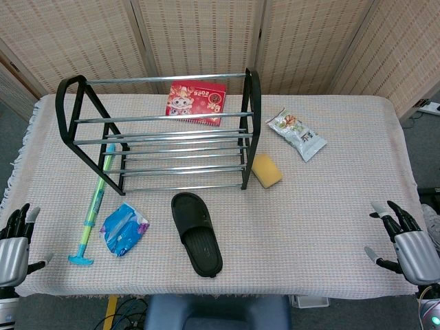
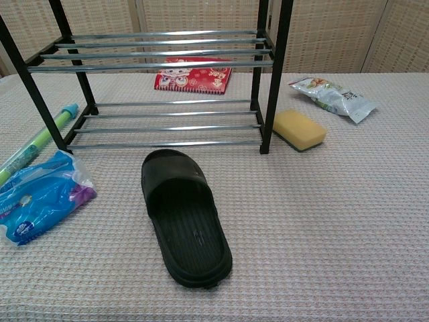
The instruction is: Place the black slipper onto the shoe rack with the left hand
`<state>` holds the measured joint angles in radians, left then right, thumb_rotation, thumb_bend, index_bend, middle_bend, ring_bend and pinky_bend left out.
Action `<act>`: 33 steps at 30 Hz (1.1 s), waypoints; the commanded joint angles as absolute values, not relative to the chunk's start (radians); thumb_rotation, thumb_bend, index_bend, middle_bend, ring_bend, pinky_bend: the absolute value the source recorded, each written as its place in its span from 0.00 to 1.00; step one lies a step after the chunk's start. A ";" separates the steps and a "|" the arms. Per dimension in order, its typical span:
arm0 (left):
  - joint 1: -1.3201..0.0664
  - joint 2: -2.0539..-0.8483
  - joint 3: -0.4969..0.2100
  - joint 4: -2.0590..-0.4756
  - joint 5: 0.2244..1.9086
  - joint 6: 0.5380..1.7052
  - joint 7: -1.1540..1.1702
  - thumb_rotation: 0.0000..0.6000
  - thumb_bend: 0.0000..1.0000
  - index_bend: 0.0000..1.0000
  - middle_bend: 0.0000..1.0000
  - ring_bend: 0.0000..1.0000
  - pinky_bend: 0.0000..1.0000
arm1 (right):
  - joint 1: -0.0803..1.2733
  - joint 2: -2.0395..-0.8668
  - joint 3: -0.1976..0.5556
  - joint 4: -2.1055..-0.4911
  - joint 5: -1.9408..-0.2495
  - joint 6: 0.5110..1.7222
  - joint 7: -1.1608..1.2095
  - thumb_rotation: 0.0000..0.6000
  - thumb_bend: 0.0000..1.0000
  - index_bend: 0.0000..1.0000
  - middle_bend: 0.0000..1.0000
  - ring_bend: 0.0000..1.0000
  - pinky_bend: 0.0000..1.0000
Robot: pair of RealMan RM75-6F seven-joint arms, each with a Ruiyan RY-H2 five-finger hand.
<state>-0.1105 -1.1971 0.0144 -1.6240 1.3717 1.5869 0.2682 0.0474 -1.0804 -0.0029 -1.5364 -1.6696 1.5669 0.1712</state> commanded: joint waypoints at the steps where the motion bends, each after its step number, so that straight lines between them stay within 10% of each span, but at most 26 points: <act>1: -0.108 -1.199 0.012 -1.622 1.383 1.585 0.276 1.00 0.18 0.05 0.04 0.03 0.30 | 0.048 -1.080 -0.003 -1.536 -1.669 1.566 0.175 1.00 0.24 0.04 0.27 0.10 0.15; 13: -0.206 -1.150 0.068 -1.581 1.689 1.513 0.239 1.00 0.18 0.11 0.11 0.12 0.30 | 0.042 -1.058 0.013 -1.547 -1.669 1.605 0.166 1.00 0.24 0.04 0.27 0.10 0.15; 33: -0.626 -1.143 0.029 -1.781 1.981 0.970 0.432 1.00 0.18 0.14 0.16 0.18 0.30 | 0.041 -1.051 0.010 -1.549 -1.670 1.605 0.160 1.00 0.24 0.04 0.27 0.10 0.15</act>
<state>-0.5798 -1.1249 0.0533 -1.7464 1.9808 1.0276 0.3913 0.0411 -1.0512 0.0102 -1.5491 -1.6704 1.6053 0.1601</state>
